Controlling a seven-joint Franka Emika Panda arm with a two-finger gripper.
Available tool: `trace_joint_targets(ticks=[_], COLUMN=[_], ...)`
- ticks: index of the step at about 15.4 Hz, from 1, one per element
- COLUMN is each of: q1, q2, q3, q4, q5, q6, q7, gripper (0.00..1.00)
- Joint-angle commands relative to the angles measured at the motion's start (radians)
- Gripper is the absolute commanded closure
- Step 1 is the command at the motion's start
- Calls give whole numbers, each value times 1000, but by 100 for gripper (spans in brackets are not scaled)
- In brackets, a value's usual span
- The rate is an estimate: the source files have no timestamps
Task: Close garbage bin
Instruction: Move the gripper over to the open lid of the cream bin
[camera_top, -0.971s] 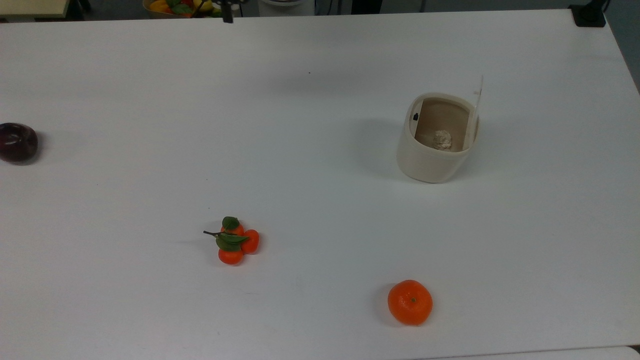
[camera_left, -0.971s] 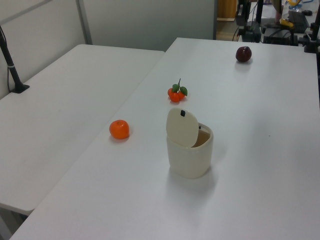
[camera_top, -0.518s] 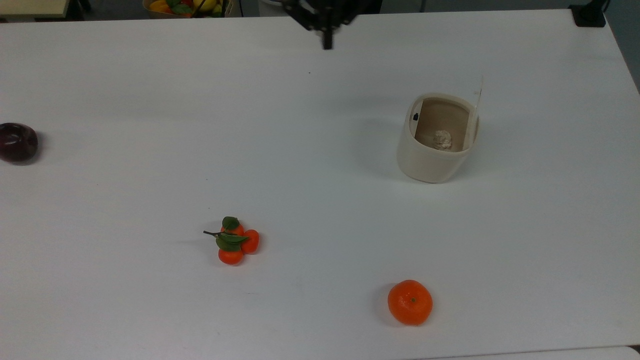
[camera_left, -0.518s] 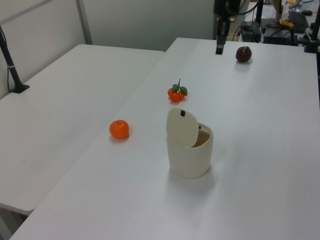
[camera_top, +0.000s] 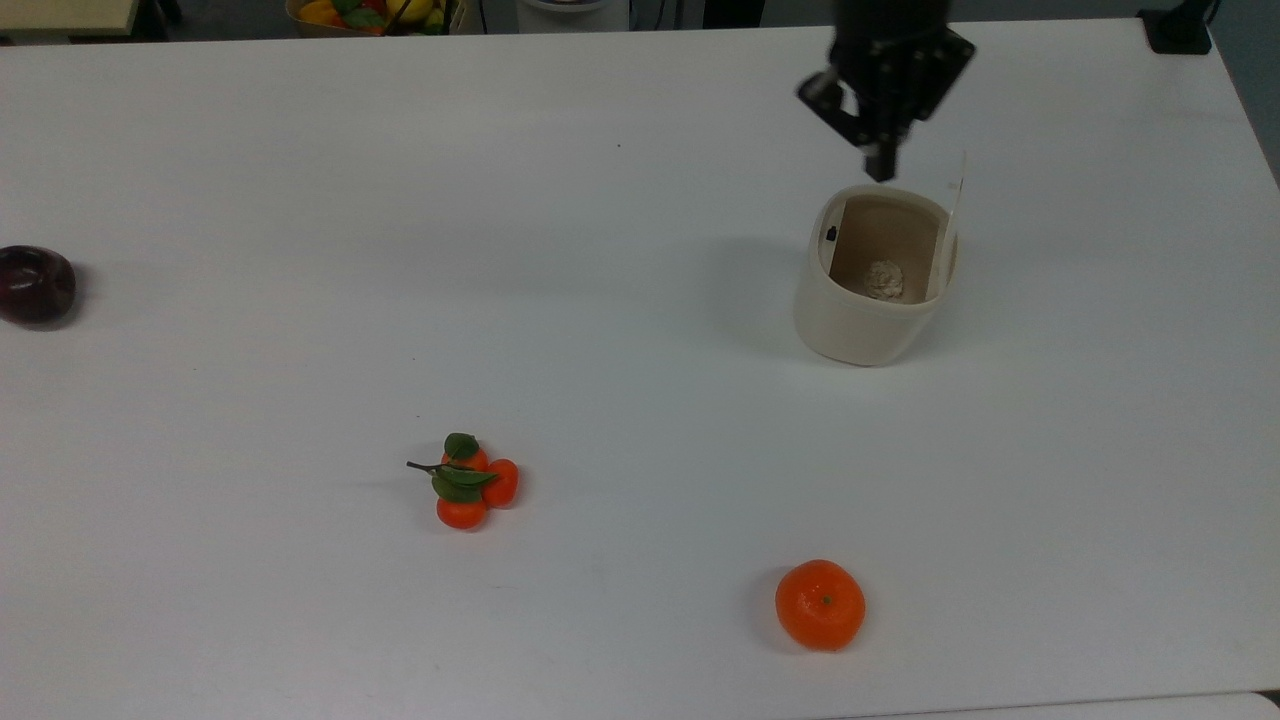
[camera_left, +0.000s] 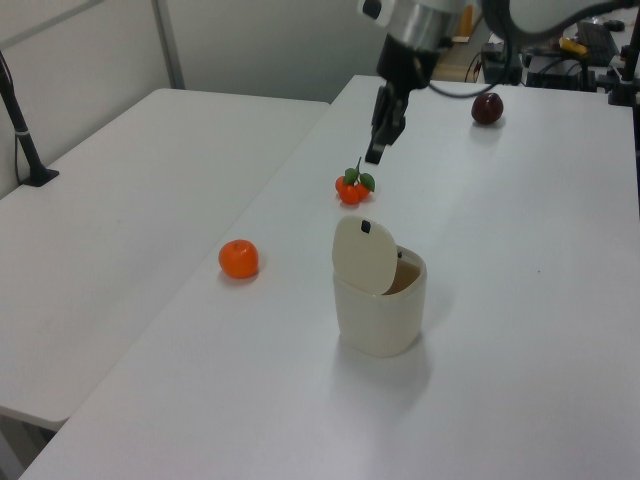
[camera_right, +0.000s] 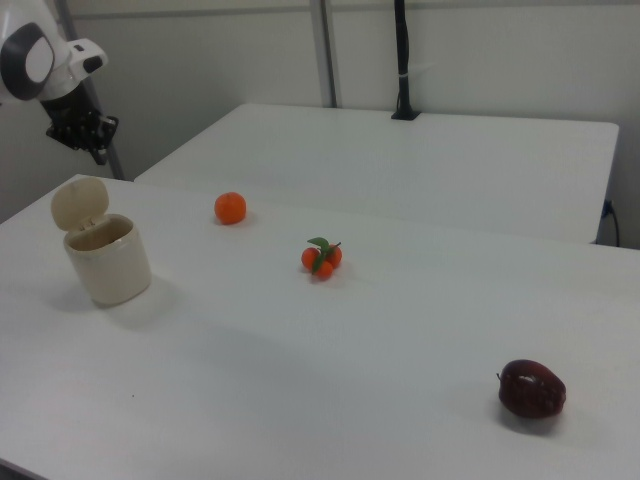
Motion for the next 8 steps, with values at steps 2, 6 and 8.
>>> trace_joint_targets(ticks=[2, 6, 8], q1=[82, 127, 139], q2=[22, 31, 33], q3=[-13, -13, -13], q4=[-18, -18, -21], q5=[11, 13, 11], q6=[114, 126, 126], q7=[-1, 0, -3], gripper=[100, 100, 100])
